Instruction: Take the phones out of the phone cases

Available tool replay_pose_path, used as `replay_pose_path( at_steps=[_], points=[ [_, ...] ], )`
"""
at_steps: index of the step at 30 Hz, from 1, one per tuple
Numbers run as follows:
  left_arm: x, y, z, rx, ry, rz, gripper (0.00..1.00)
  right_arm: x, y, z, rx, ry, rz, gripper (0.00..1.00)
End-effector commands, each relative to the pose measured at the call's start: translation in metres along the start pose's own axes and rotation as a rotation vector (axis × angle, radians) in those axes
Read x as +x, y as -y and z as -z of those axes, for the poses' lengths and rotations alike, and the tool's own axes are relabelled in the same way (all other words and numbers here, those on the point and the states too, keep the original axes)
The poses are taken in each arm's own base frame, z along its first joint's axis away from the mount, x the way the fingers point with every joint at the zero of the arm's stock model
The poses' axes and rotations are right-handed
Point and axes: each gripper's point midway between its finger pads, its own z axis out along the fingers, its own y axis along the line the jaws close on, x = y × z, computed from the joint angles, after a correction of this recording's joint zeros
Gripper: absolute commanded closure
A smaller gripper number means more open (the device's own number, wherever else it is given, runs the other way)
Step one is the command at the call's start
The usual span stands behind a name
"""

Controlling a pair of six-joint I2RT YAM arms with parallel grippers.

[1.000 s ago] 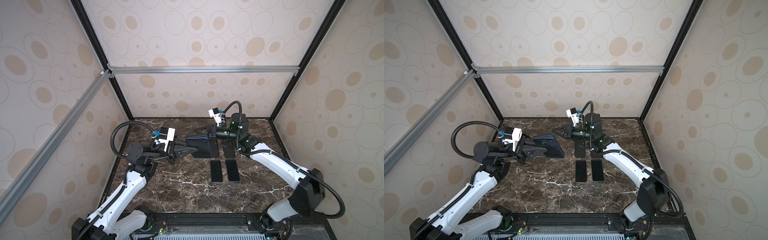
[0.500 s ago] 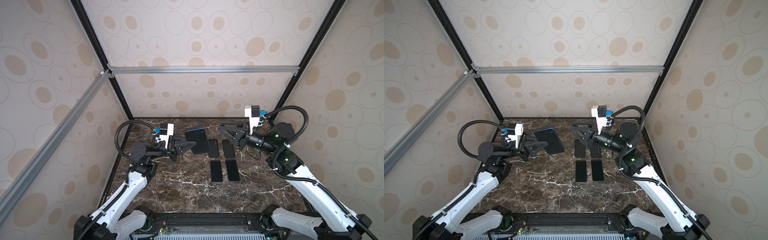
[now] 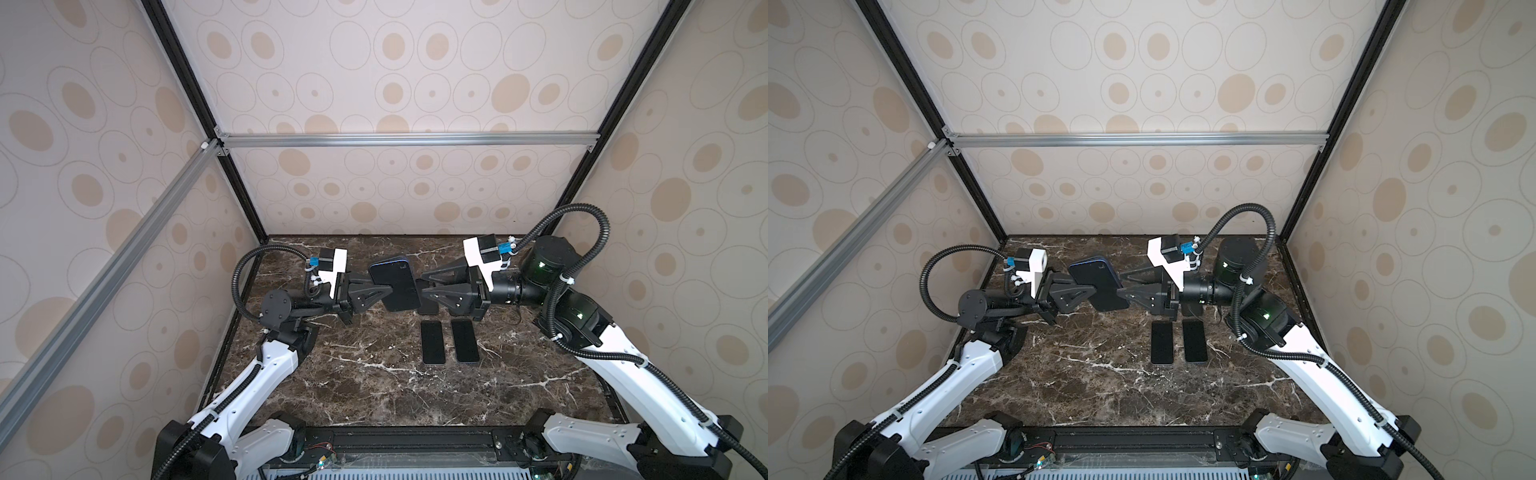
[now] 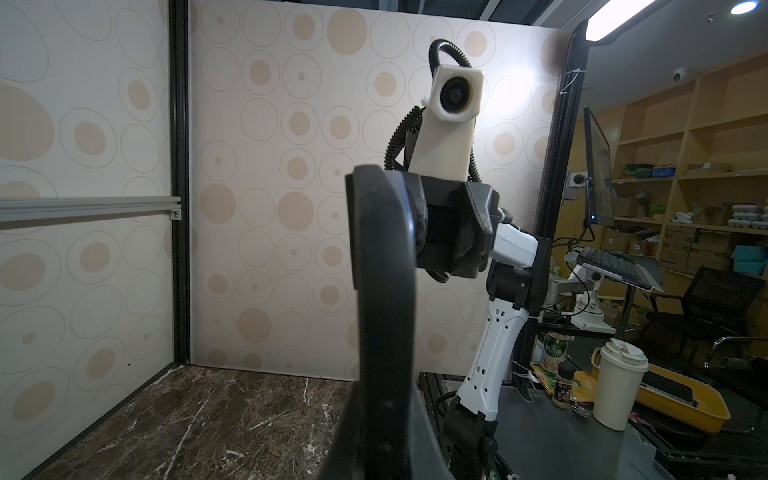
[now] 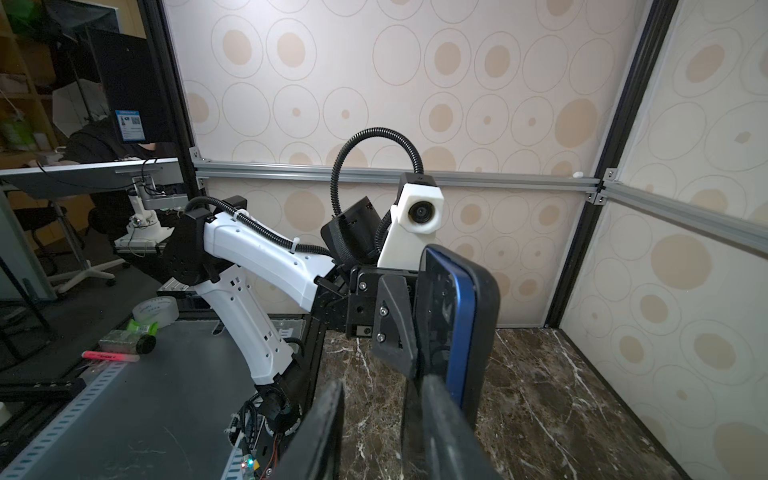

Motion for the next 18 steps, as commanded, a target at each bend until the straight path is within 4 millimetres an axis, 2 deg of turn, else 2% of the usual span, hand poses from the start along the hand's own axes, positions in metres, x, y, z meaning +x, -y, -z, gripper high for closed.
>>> replay_pose_path(
  at_steps=[1, 11, 18],
  points=[
    [-0.018, 0.019, 0.001, 0.041, 0.023, -0.119, 1.00, -0.007, -0.004, -0.002, -0.015, -0.009, 0.085, 0.64],
    [-0.017, 0.016, -0.001, 0.031, 0.000, -0.139, 1.00, -0.010, 0.005, -0.016, -0.028, -0.032, 0.093, 0.63],
    [-0.016, 0.016, -0.001, 0.031, -0.004, -0.138, 1.00, -0.013, 0.002, -0.021, -0.061, -0.026, 0.093, 0.63]
  ],
)
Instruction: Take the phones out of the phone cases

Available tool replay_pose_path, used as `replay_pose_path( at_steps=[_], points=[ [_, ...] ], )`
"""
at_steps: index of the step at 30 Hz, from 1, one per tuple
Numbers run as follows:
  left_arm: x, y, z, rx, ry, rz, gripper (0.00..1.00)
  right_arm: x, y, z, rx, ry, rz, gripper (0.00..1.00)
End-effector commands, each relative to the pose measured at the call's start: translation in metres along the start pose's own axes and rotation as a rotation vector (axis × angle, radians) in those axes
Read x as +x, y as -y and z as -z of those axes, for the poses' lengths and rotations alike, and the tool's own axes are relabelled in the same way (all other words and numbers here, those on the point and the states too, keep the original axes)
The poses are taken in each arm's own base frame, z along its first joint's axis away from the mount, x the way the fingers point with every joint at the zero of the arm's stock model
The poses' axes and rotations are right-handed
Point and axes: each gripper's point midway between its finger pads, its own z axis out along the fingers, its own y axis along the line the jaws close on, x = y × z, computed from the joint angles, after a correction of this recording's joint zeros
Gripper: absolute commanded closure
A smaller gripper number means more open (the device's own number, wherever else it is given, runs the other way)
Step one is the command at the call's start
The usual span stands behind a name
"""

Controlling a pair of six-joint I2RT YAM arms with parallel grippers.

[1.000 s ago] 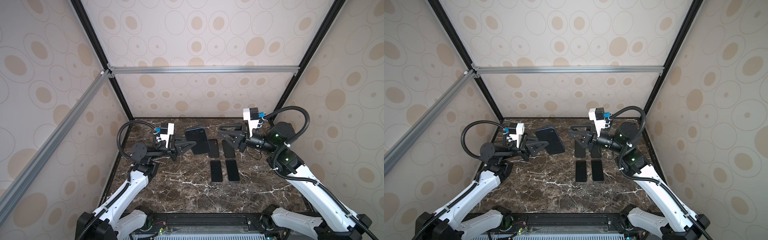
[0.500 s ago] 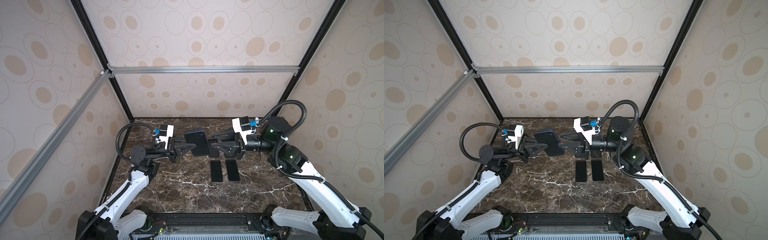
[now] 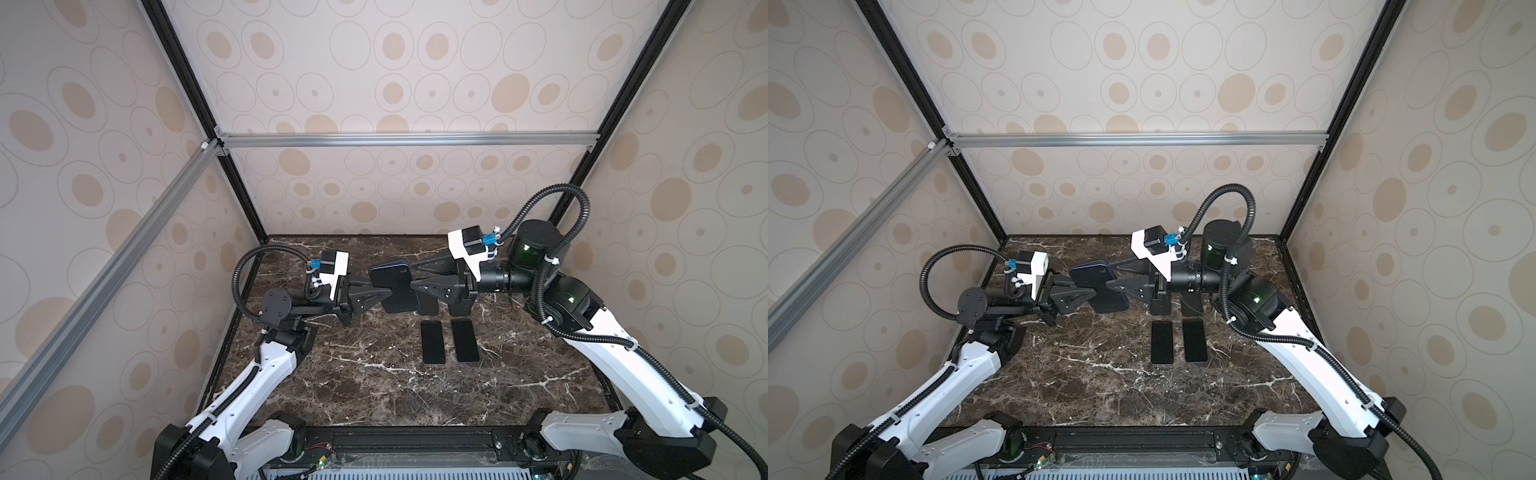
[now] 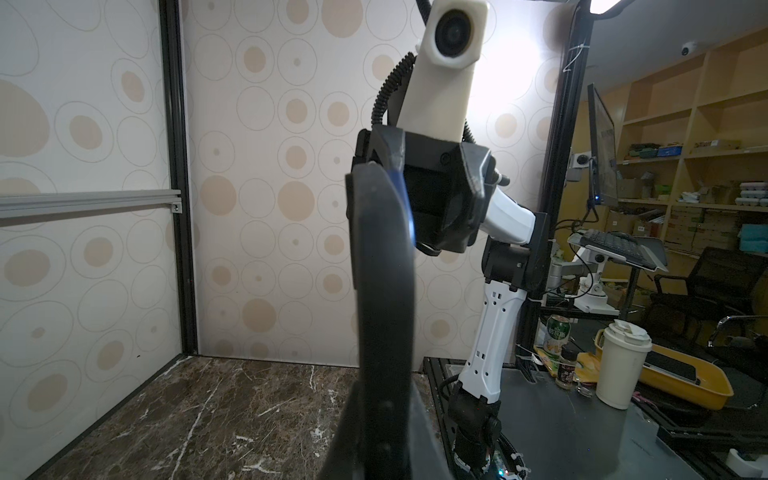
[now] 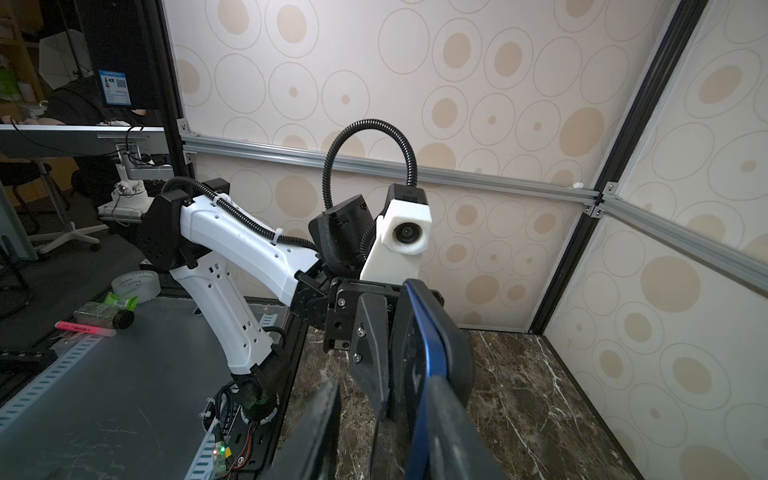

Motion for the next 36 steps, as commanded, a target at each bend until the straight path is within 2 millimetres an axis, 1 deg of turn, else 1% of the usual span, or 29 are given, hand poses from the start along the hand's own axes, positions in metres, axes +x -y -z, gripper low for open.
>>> replay_pose_path(
  at_steps=[1, 10, 12, 17, 21, 23, 29, 33, 36],
  points=[
    [-0.025, 0.015, -0.001, 0.026, 0.033, -0.109, 1.00, -0.008, -0.009, -0.002, -0.040, 0.011, 0.028, 0.63],
    [-0.026, 0.018, -0.001, 0.041, 0.031, -0.118, 1.00, 0.008, 0.000, -0.010, -0.012, -0.036, 0.002, 0.63],
    [-0.026, 0.019, -0.001, 0.042, 0.031, -0.116, 1.00, 0.008, 0.003, -0.010, 0.006, -0.037, 0.005, 0.63],
    [-0.025, 0.019, 0.000, 0.036, 0.029, -0.119, 1.00, 0.002, -0.001, -0.007, 0.004, -0.010, 0.015, 0.63],
    [-0.025, 0.019, 0.000, 0.032, 0.026, -0.119, 1.00, -0.010, -0.003, 0.002, 0.041, 0.058, 0.057, 0.63],
    [-0.025, 0.020, 0.000, 0.036, 0.026, -0.121, 1.00, -0.012, -0.002, 0.006, 0.062, 0.064, 0.068, 0.62],
    [-0.025, 0.022, 0.000, 0.045, 0.025, -0.122, 1.00, -0.008, 0.001, 0.004, 0.072, 0.041, 0.061, 0.57],
    [-0.025, 0.024, -0.001, 0.053, 0.026, -0.123, 1.00, -0.004, 0.002, 0.001, 0.065, 0.028, 0.049, 0.56],
    [-0.024, 0.023, -0.001, 0.048, 0.024, -0.123, 1.00, -0.002, 0.000, -0.001, 0.038, 0.022, 0.037, 0.57]
  ],
)
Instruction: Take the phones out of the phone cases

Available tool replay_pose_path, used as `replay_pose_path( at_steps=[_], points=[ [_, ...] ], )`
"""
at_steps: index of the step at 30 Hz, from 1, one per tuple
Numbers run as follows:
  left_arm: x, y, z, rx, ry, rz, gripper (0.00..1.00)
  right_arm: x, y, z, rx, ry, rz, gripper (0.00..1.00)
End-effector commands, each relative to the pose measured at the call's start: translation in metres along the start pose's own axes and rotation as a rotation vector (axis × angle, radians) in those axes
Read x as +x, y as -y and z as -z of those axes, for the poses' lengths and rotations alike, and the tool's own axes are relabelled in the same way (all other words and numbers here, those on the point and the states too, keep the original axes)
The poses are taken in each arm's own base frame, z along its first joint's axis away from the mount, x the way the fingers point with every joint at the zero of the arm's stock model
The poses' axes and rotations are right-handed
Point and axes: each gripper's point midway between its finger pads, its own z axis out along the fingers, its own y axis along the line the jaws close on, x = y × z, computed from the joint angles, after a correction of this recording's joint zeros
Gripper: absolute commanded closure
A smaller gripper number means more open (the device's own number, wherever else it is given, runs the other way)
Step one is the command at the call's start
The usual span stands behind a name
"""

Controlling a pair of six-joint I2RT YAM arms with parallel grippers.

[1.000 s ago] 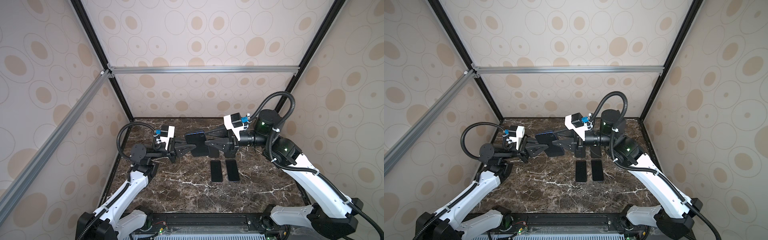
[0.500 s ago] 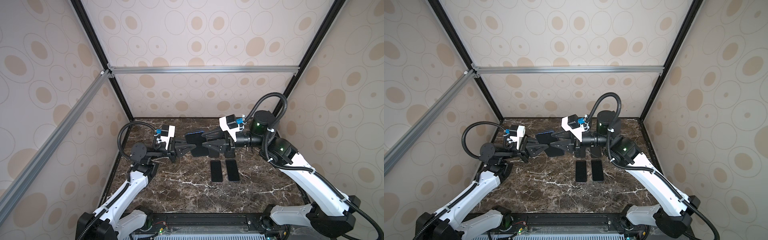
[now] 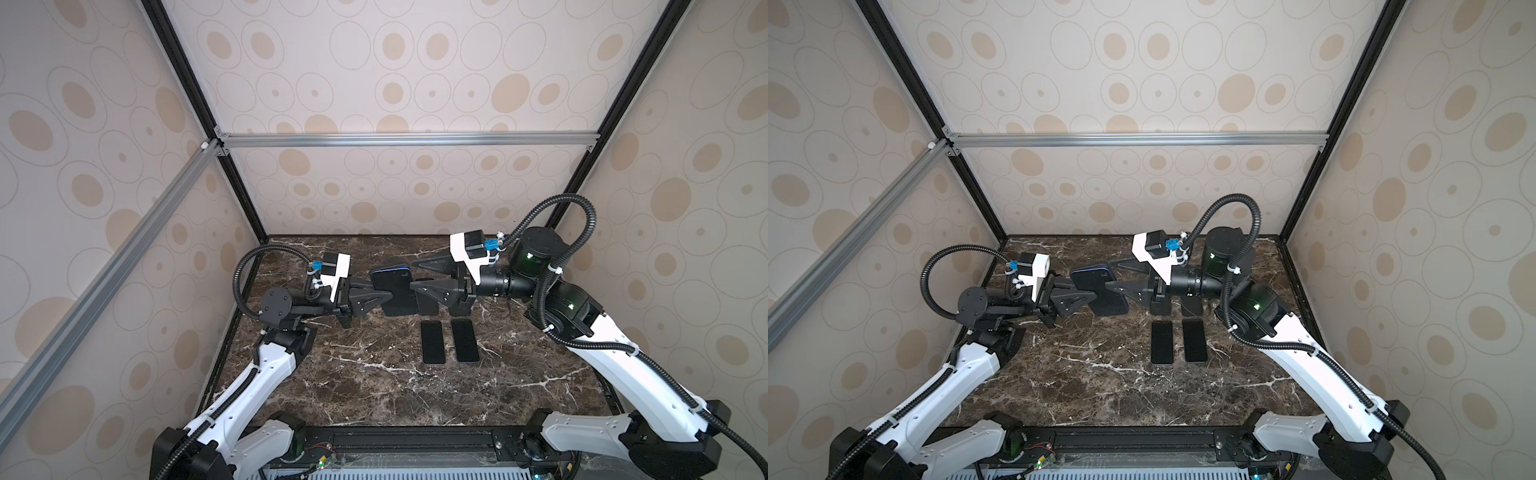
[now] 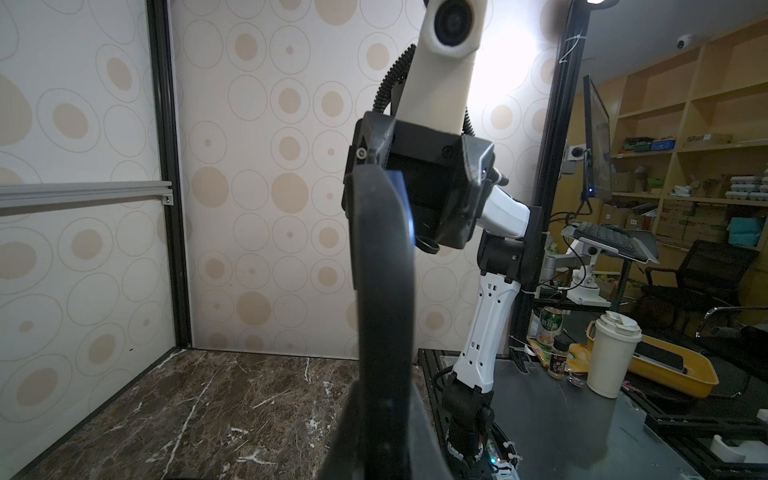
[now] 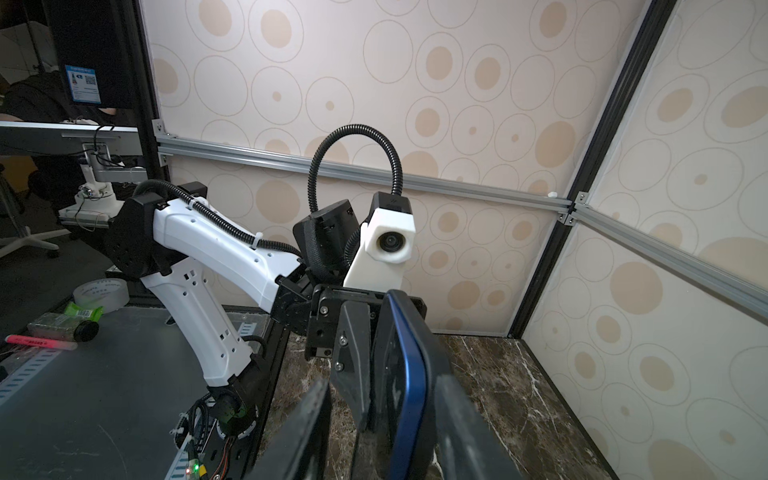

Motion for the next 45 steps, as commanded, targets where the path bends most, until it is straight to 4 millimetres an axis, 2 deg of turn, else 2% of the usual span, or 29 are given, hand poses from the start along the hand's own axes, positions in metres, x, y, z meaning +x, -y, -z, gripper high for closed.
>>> replay_pose_path(
  at_steps=[1, 11, 16, 20, 25, 28, 37, 45],
  points=[
    [-0.027, 0.018, -0.001, 0.028, 0.043, -0.125, 1.00, -0.005, -0.005, 0.000, -0.034, 0.004, 0.008, 0.57],
    [-0.026, 0.010, -0.002, -0.001, 0.043, -0.117, 1.00, -0.001, -0.022, -0.001, -0.135, -0.005, -0.029, 0.61],
    [-0.026, 0.011, -0.002, 0.002, 0.042, -0.118, 1.00, 0.006, -0.022, -0.003, -0.146, -0.034, -0.053, 0.61],
    [-0.028, 0.010, -0.002, -0.004, 0.046, -0.119, 1.00, 0.017, -0.021, -0.010, -0.171, -0.077, -0.096, 0.61],
    [-0.029, 0.012, -0.002, 0.001, 0.051, -0.123, 1.00, 0.042, -0.014, -0.019, -0.152, -0.150, -0.144, 0.61],
    [-0.030, 0.012, -0.002, -0.003, 0.054, -0.124, 1.00, 0.048, -0.015, -0.020, -0.162, -0.163, -0.154, 0.61],
    [-0.043, -0.007, 0.001, -0.116, 0.125, -0.097, 1.00, 0.065, -0.026, -0.017, -0.195, -0.215, -0.187, 0.61],
    [-0.044, -0.022, 0.003, -0.194, 0.135, -0.075, 1.00, 0.075, -0.032, -0.015, -0.207, -0.239, -0.203, 0.61]
  ],
)
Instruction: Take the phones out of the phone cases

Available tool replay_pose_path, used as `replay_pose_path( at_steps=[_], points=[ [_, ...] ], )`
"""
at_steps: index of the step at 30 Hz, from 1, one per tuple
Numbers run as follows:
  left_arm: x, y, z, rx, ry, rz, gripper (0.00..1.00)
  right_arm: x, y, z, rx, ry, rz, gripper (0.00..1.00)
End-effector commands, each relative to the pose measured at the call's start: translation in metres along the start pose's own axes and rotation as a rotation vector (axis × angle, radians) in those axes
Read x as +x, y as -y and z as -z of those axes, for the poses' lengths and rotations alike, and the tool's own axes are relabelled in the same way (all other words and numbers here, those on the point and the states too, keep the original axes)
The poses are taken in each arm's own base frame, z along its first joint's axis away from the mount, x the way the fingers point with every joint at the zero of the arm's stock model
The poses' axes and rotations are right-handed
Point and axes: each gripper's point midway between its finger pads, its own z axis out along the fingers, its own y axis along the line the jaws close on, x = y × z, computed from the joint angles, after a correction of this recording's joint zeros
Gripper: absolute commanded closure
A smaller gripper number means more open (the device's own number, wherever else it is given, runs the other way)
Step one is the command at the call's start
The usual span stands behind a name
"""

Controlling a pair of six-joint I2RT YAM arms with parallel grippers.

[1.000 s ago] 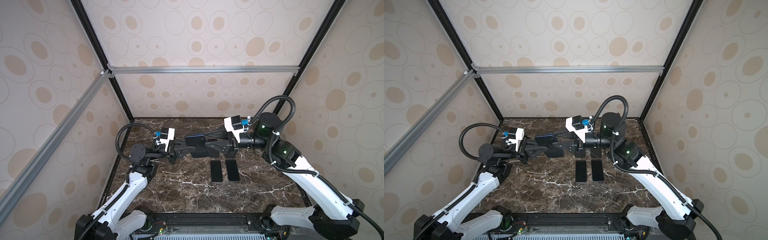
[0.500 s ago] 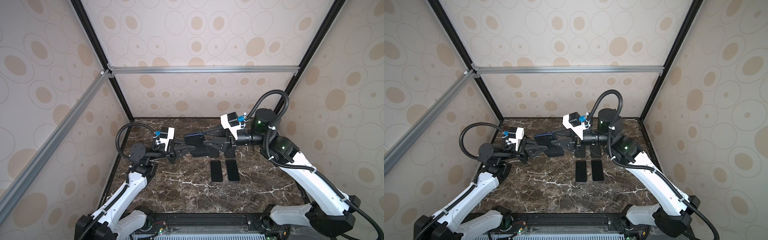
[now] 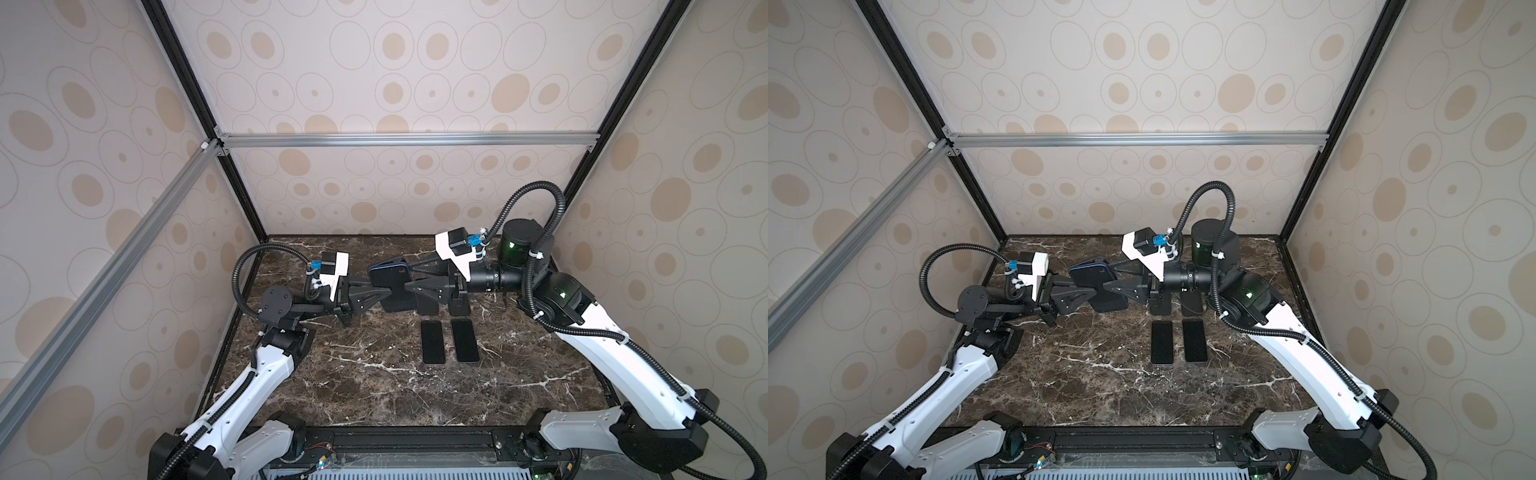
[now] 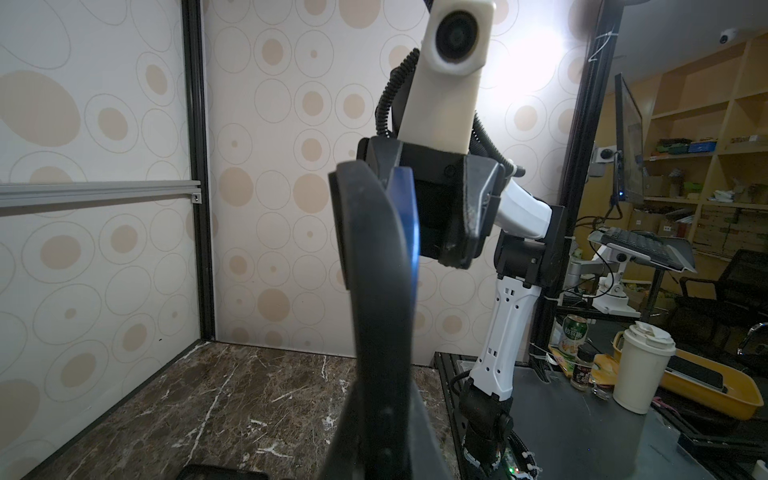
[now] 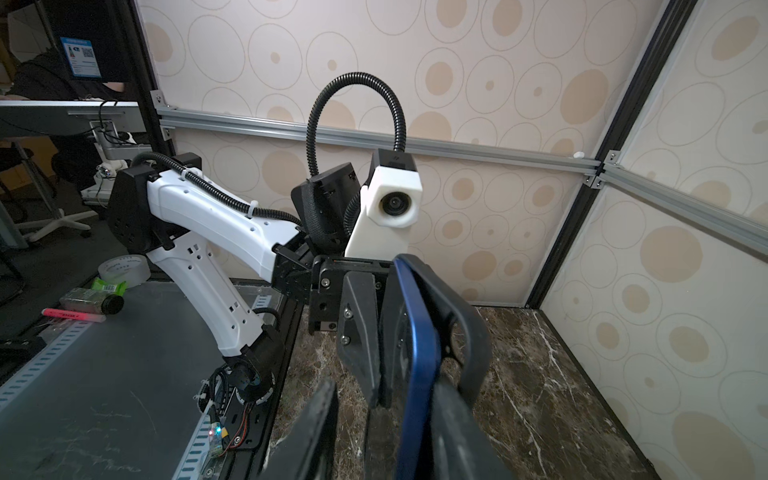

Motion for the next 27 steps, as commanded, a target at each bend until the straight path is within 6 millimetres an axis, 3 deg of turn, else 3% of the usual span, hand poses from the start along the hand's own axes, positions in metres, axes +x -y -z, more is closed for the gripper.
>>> replay_pose_path(
  at_steps=[1, 11, 20, 27],
  points=[
    [-0.045, -0.011, 0.000, -0.127, 0.135, -0.078, 1.00, 0.052, -0.033, -0.012, -0.170, -0.140, -0.153, 0.61],
    [-0.052, -0.008, 0.001, -0.119, 0.162, -0.077, 1.00, 0.086, -0.036, -0.021, -0.217, -0.231, -0.242, 0.62],
    [-0.049, -0.009, 0.003, -0.133, 0.157, -0.080, 1.00, 0.091, -0.048, -0.019, -0.293, -0.269, -0.313, 0.66],
    [-0.039, -0.016, -0.002, -0.125, 0.110, -0.040, 1.00, 0.096, -0.044, -0.029, -0.309, -0.280, -0.390, 0.70]
  ],
)
